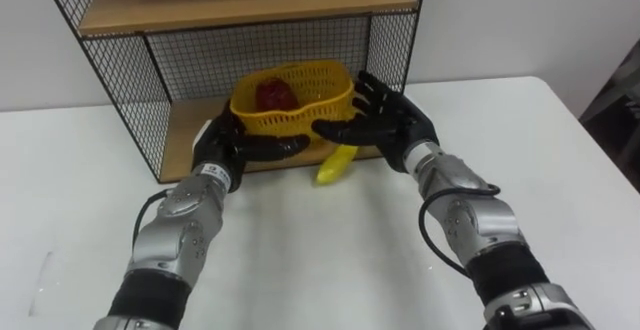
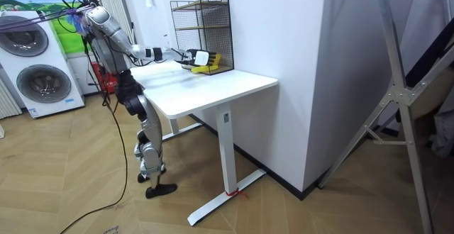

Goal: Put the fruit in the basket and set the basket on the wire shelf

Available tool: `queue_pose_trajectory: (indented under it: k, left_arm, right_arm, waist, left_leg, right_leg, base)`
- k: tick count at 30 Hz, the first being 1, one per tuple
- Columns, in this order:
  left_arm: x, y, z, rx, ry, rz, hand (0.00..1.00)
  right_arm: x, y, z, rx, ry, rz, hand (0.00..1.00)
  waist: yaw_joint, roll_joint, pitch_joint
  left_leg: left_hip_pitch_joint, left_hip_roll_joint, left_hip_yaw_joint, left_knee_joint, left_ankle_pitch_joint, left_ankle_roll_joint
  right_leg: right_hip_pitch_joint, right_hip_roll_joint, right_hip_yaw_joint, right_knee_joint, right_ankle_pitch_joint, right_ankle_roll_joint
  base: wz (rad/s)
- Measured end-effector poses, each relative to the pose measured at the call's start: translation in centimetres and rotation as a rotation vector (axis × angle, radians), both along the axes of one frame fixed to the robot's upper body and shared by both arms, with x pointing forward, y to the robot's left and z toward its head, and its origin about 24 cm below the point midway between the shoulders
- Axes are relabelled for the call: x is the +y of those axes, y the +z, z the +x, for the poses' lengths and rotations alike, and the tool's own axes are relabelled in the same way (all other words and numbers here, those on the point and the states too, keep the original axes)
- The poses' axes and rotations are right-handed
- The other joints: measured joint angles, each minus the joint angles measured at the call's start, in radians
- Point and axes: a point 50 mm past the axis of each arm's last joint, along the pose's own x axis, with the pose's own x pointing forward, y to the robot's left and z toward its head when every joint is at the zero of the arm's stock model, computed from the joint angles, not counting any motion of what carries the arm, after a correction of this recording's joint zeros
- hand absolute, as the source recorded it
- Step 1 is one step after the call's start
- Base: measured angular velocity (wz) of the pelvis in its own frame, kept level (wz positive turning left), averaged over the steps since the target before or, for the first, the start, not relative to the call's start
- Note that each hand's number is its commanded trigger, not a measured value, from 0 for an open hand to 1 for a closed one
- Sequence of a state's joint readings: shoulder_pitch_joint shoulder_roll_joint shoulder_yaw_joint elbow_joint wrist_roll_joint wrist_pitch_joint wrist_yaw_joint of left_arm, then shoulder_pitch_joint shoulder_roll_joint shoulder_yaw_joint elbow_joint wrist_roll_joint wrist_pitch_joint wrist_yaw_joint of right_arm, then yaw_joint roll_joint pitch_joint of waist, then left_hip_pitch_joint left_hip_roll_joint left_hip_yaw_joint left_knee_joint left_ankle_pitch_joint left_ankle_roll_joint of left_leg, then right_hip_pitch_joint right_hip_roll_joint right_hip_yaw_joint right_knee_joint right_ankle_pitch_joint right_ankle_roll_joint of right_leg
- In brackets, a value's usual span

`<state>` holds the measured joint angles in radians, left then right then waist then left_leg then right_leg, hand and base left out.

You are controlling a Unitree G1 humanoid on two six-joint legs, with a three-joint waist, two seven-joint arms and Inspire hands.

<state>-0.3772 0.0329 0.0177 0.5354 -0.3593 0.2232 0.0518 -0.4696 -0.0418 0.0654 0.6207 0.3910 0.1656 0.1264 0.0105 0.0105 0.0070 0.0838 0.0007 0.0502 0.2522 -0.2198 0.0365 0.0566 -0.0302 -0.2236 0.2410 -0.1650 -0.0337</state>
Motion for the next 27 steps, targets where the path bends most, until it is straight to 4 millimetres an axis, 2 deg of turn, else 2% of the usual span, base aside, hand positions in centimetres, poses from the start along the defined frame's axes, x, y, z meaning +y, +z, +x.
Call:
queue_pose_trajectory:
  k: [7, 10, 13, 17, 20, 27]
  left_arm:
    - [0.6, 0.4, 0.1, -0.005, 0.01, 0.021, 0.0]
    - [0.6, 1.1, 0.2, -0.028, 0.001, 0.047, 0.0]
    - [0.9, 1.6, 0.3, -0.049, 0.003, 0.068, 0.0]
    - [1.7, 1.4, -0.8, -0.065, 0.017, 0.105, 0.0]
    - [2.3, 1.2, -1.6, -0.067, 0.032, 0.125, 0.0]
    - [4.2, 1.3, -2.6, -0.079, 0.091, 0.163, 0.0]
  right_arm:
    - [0.0, 0.3, -0.1, -0.007, 0.012, -0.005, 0.0]
    - [-0.3, 0.6, -0.3, -0.016, 0.019, -0.019, 0.0]
    - [-0.5, 1.1, -0.4, -0.039, 0.022, -0.034, 0.0]
    - [-0.8, 1.5, -0.4, -0.057, 0.02, -0.046, 0.0]
    - [-1.5, 2.0, -0.7, -0.091, 0.013, -0.054, 0.0]
    - [-2.7, 2.4, -1.9, -0.131, -0.011, -0.059, 0.0]
  waist:
    - [-0.002, -0.001, -0.001]
    - [-0.003, -0.002, -0.0059]
    - [0.001, -0.002, -0.0065]
    - [0.007, -0.003, -0.0231]
    - [0.021, -0.005, -0.0243]
    - [0.026, -0.012, -0.0262]
  left_leg:
    - [-0.004, 0.001, 0.001, -0.002, 0.0, 0.0]
    - [-0.003, 0.001, -0.003, -0.008, 0.0, 0.0]
    - [-0.003, 0.0, -0.004, -0.012, 0.003, -0.001]
    - [0.003, 0.001, -0.003, -0.012, 0.003, -0.001]
    - [0.019, 0.001, -0.006, -0.015, 0.003, -0.001]
    - [0.031, 0.0, -0.007, -0.015, 0.004, -0.001]
  right_leg:
    - [-0.005, 0.002, 0.002, -0.001, 0.0, 0.0]
    - [-0.006, 0.002, 0.001, -0.003, 0.0, 0.0]
    - [-0.006, 0.002, 0.001, -0.002, 0.002, 0.0]
    - [-0.003, 0.002, 0.002, -0.002, 0.002, 0.0]
    - [0.015, 0.002, 0.002, -0.005, 0.002, 0.0]
    - [0.031, 0.001, 0.0, -0.019, 0.001, 0.002]
  base:
    - [0.0]
    - [0.0]
    - [0.0]
    - [0.0]
    - [0.01]
    - [0.0]
